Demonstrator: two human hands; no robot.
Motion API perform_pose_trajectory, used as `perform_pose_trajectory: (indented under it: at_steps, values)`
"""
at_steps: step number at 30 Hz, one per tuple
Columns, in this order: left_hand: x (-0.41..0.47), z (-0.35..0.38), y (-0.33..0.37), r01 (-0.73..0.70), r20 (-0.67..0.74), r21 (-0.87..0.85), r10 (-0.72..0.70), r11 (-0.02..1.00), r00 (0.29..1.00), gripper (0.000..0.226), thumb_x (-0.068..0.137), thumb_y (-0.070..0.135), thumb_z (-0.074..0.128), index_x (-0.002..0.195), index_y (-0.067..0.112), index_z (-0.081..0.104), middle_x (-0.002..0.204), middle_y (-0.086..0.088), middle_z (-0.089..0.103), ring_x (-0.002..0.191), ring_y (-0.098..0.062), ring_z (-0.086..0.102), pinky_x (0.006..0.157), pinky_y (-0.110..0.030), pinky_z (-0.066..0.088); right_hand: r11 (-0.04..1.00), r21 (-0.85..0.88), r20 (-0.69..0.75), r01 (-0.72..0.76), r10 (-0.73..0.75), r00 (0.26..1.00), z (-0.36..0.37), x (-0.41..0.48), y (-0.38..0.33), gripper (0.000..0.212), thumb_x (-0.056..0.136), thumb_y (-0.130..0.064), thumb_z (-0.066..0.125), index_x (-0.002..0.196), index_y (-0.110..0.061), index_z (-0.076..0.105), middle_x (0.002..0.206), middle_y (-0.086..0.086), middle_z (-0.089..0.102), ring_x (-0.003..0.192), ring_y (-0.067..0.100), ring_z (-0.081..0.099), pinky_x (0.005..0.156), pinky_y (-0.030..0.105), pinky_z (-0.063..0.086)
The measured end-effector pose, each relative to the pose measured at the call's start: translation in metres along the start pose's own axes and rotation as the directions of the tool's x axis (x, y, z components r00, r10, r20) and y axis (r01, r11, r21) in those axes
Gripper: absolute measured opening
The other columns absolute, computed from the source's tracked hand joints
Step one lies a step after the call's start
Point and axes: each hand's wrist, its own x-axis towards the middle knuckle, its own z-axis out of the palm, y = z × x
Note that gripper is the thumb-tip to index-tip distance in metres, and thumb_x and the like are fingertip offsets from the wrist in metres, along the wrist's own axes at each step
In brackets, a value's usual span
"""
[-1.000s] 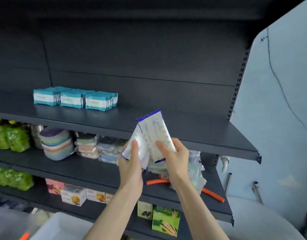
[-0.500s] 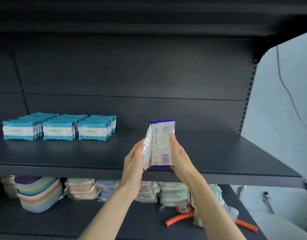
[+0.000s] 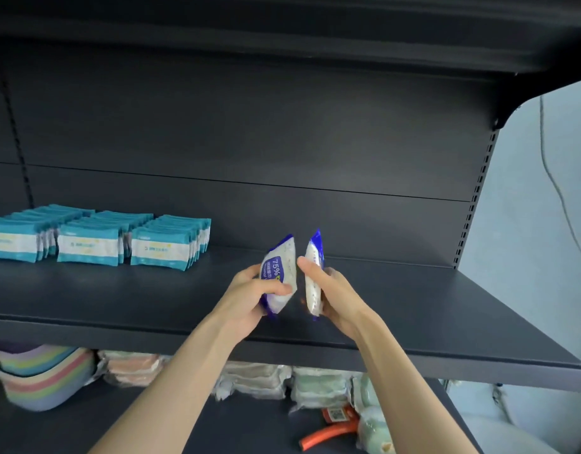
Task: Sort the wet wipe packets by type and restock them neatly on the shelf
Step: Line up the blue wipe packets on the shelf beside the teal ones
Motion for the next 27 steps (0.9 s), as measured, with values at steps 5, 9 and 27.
perform_pose_trajectory:
  at_steps: [5, 9, 27]
  values:
    - [0.057, -0.015, 0.006, -0.055, -0.105, 0.024, 0.057, 0.998, 0.993, 0.032, 0.084, 0.005, 0.067, 0.115, 0.011, 0.059, 0.106, -0.008, 0.07, 0.095, -0.022, 0.068, 0.08, -0.036, 0.055, 0.994, -0.102, -0.204, -0.028, 0.006, 0.979, -0.009, 0.061, -0.001, 0.049, 0.086, -0.055, 0.058, 0.1, -0.009, 0.049, 0.087, 0.001, 0.064, 0.074, 0.013, 0.063, 0.063, 0.024, 0.051]
    - [0.111, -0.027, 0.013, -0.068, -0.184, -0.021, 0.063, 0.997, 0.981, 0.018, 0.091, 0.007, 0.058, 0.107, 0.015, 0.061, 0.097, -0.004, 0.07, 0.083, -0.016, 0.067, 0.072, -0.03, 0.053, 0.988, -0.128, -0.217, -0.09, 0.061, 0.974, -0.02, 0.112, -0.001, 0.037, 0.094, -0.033, 0.057, 0.117, -0.009, 0.04, 0.091, -0.003, 0.062, 0.073, 0.007, 0.062, 0.058, 0.019, 0.049]
    - [0.272, -0.086, -0.004, -0.083, -0.097, 0.517, 0.154, 0.852, 0.983, 0.025, 0.085, 0.008, 0.068, 0.105, 0.012, 0.055, 0.109, -0.007, 0.066, 0.095, -0.016, 0.064, 0.078, -0.026, 0.05, 0.927, -0.371, -0.364, 0.053, -0.198, 0.91, -0.063, 0.236, 0.018, 0.026, 0.079, -0.005, 0.075, 0.085, -0.015, 0.051, 0.085, 0.002, 0.07, 0.077, 0.017, 0.069, 0.063, 0.028, 0.055]
